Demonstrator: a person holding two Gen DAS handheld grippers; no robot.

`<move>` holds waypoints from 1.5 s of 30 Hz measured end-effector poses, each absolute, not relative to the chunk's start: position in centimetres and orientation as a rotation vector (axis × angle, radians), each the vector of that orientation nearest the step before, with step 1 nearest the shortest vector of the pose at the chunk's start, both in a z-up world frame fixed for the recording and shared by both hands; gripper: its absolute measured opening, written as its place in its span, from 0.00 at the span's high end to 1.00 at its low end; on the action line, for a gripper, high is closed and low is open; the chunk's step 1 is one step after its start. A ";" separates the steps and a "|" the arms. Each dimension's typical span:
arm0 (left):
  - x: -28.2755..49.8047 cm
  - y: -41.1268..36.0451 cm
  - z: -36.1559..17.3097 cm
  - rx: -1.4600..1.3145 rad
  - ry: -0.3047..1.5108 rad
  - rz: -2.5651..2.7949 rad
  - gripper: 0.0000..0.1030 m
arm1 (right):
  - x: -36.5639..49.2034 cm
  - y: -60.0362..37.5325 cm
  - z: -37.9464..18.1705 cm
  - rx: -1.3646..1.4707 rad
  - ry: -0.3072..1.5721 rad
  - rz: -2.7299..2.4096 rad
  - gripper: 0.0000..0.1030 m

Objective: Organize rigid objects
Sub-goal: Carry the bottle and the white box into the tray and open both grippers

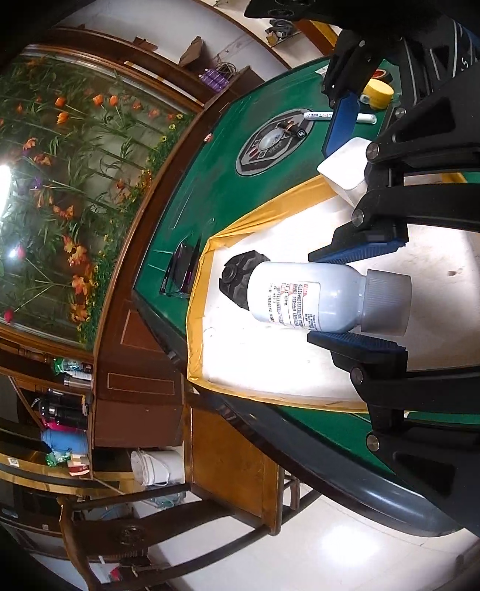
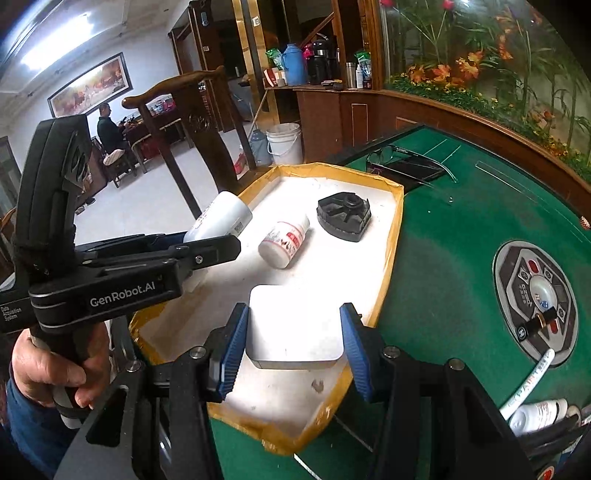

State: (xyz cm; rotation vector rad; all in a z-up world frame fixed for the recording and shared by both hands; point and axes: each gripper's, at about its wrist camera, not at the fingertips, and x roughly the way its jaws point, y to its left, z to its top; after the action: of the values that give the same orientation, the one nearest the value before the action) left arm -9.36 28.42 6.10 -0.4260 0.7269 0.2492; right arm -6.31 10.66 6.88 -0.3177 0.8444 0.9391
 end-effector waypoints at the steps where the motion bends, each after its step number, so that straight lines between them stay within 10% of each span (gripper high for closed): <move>1: -9.2 28.6 6.0 -0.424 0.733 0.251 0.64 | -6.0 10.9 6.8 -0.317 0.848 0.931 0.53; 34: 0.1 33.6 2.8 -0.401 0.953 0.339 0.64 | -1.3 17.1 2.5 -0.472 0.936 0.845 0.53; 45: -1.4 33.4 4.8 -0.425 0.900 0.326 0.44 | -1.3 15.1 4.5 -0.395 0.894 0.864 0.41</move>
State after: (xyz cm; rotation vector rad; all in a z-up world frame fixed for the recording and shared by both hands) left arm -1.45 33.43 4.76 -0.4253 0.9004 0.3262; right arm -1.35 15.09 4.48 -0.3949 0.8936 0.8637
